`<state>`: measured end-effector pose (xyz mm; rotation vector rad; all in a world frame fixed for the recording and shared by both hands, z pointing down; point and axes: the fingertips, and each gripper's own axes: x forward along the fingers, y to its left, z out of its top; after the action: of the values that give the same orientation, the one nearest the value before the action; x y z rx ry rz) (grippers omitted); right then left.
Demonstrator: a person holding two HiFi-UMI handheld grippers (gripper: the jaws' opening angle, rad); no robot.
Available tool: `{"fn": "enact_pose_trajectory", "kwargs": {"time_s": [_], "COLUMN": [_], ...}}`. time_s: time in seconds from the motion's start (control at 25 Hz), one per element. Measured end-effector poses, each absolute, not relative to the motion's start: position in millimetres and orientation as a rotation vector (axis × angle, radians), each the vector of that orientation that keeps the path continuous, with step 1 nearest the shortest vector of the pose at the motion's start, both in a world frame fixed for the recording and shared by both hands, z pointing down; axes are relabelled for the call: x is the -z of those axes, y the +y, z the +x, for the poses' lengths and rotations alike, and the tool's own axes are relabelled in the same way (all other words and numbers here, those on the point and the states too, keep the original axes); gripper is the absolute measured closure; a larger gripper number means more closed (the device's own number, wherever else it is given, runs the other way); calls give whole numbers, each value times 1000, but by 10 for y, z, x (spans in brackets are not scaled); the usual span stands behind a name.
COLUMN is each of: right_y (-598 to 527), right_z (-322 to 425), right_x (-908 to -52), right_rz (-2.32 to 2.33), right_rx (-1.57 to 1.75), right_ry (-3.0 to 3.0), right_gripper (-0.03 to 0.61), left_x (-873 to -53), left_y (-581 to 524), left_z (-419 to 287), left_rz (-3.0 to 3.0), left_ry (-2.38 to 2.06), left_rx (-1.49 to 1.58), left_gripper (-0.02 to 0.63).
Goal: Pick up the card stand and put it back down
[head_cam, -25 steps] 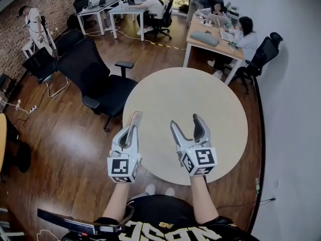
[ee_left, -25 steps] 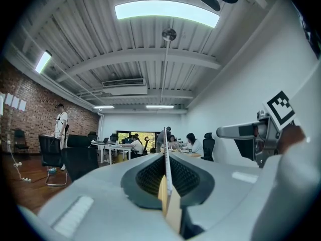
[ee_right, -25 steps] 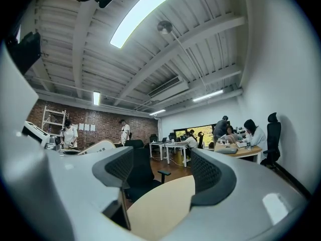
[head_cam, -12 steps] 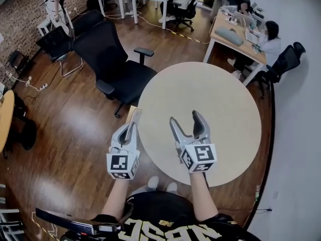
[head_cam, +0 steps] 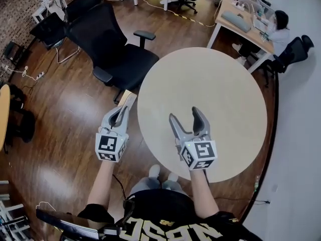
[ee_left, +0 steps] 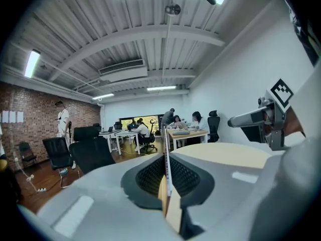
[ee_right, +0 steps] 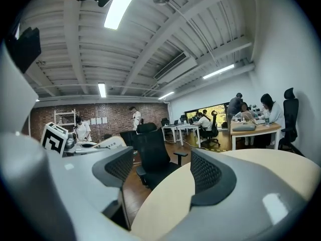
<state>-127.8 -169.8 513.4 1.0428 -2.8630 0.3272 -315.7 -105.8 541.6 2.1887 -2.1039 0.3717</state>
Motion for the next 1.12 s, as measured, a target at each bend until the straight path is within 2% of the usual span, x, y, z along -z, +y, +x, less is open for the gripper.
{"fn": "enact_pose_trajectory", "kwargs": {"time_s": [0.32, 0.6, 1.12], "right_y": [-1925, -1989, -1875], "right_z": [-1341, -1283, -947], "right_x": [-5574, -6098, -6690], "right_rz": [1077, 1099, 1141], "right_rx": [-441, -509, -606], "right_ry": [-2774, -2688, -2551], "right_gripper": [218, 216, 216], "left_x": [-5670, -6303, -7579], "left_y": [-1753, -2313, -2773], "left_z": [-3408, -3521, -2664], "left_rz": [2340, 2384, 2570], "left_ry": [-1898, -1708, -1011], "left_rx": [-548, -603, -400], "left_gripper": [595, 594, 595]}}
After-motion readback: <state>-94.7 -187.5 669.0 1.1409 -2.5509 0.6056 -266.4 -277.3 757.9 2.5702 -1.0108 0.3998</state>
